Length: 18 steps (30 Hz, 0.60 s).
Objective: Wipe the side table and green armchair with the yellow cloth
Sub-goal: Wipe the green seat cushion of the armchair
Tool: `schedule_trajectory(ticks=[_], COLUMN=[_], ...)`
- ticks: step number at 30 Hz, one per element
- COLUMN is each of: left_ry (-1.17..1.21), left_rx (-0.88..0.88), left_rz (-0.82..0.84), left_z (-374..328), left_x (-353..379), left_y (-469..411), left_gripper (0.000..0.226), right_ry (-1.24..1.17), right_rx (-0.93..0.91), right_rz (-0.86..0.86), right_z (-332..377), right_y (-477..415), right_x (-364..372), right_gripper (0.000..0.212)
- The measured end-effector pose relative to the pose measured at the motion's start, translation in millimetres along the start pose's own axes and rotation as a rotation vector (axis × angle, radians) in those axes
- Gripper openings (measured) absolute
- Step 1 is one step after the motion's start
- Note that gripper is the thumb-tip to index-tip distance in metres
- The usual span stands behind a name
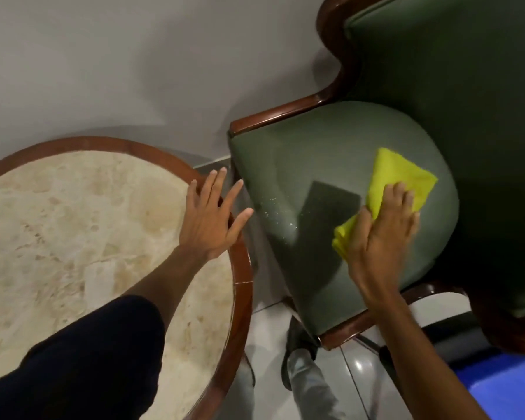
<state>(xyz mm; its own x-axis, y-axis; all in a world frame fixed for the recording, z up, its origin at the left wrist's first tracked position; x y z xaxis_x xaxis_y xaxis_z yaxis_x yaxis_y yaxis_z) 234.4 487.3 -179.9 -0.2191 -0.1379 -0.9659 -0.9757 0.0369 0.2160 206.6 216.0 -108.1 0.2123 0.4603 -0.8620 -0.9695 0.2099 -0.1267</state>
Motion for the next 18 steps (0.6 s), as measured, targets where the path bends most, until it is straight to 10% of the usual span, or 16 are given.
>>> schedule_trajectory(ticks=[4, 18], left_ry=[-0.054, -0.047], left_rx=[0.052, 0.041], left_rz=[-0.021, -0.101], left_z=[-6, 2], left_x=[18, 30], left_y=[-11, -20], left_gripper=[0.077, 0.074], right_ry=[0.238, 0.257], right_rx=[0.017, 0.348], right_rz=[0.385, 0.092], right_z=[-50, -118], right_y=[15, -181], right_x=[51, 69], right_gripper=[0.062, 0.059])
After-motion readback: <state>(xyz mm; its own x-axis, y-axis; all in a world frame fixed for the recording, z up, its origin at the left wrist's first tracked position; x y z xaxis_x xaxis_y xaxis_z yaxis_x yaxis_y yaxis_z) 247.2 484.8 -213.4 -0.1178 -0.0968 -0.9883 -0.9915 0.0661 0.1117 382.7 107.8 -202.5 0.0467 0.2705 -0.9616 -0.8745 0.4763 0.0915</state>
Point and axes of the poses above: each hand's wrist, its own y-axis away from the middle knuckle, its own x-axis out of the palm, z = x × y, the point moved 2 cm from there along -y, towards the middle knuckle, and after that the axes turned 6 degrees about -x, right-handed, at the moved point
